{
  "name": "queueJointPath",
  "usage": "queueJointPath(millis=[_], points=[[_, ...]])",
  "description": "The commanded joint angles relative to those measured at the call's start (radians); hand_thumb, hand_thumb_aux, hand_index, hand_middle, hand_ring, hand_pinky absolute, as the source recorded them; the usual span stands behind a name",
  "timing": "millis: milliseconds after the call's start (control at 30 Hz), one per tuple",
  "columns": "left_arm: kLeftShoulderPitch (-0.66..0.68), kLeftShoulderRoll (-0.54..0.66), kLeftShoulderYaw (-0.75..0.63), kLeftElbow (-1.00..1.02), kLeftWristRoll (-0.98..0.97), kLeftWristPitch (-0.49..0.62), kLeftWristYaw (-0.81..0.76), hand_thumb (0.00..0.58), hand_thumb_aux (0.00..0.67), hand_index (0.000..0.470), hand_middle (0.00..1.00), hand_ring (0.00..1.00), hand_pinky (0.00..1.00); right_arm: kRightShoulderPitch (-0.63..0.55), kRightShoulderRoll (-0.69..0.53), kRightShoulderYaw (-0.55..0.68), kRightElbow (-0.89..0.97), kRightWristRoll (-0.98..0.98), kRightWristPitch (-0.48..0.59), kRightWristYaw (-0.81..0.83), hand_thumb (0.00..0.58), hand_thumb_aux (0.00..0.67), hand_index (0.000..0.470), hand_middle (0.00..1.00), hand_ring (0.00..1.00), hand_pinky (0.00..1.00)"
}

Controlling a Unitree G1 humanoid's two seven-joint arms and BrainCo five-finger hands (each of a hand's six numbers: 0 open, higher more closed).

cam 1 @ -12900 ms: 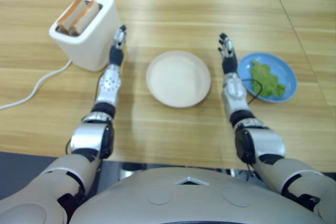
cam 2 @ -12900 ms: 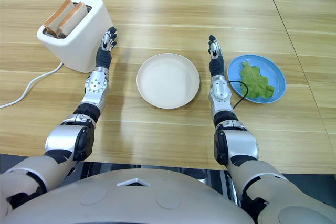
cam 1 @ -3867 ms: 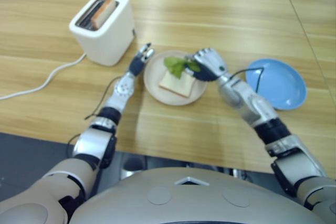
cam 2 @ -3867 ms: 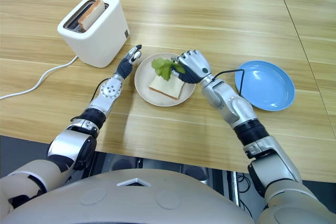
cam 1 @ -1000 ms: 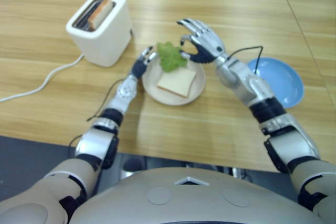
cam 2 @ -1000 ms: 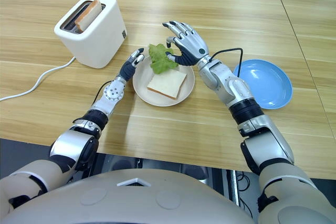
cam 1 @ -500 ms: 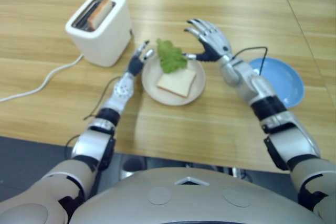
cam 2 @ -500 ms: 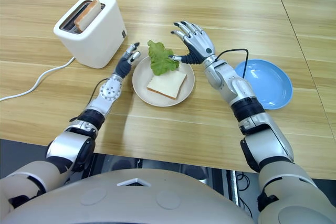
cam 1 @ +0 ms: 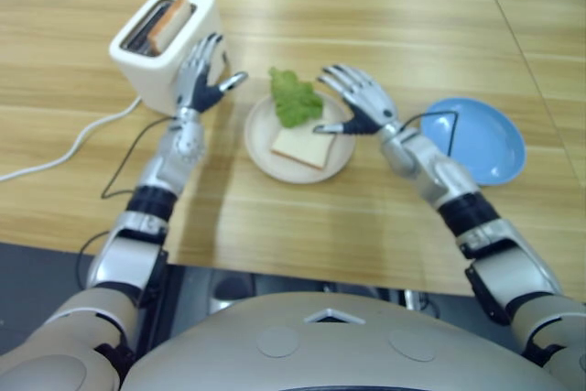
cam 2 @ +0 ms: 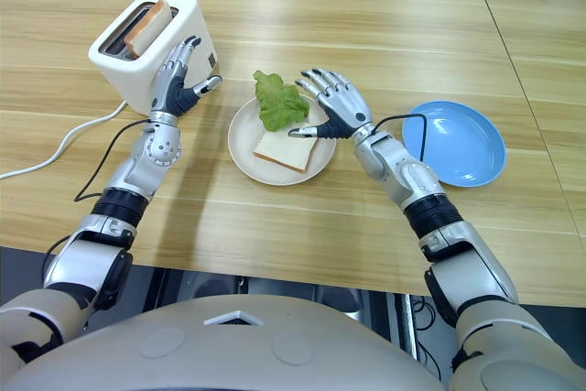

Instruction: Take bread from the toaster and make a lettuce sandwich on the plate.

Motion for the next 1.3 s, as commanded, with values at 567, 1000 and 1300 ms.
queueJointPath(millis=[567,1000,1300], points=[[-0.016,-0.064,-0.078,0.154,-0.018,-0.027,-0.001,0.0,0.0,0.0,0.0,0.0,0.0,-0.428,0.13,0.185,0.713,-0.095,0.012,-0.232,0.209,0.134,0.092,0.0,0.0,0.0],[-0.015,-0.069,-0.085,0.166,-0.032,-0.028,-0.007,0.0,0.0,0.0,0.0,0.0,0.0,-0.419,0.183,0.297,0.773,-0.12,0.049,-0.278,0.432,0.331,0.227,0.0,0.0,0.0],[-0.02,-0.077,-0.083,0.191,-0.047,-0.035,-0.01,0.0,0.0,0.0,0.0,0.0,0.0,-0.387,0.171,0.338,0.692,-0.131,0.022,-0.302,0.334,0.234,0.161,0.0,0.0,0.0]])
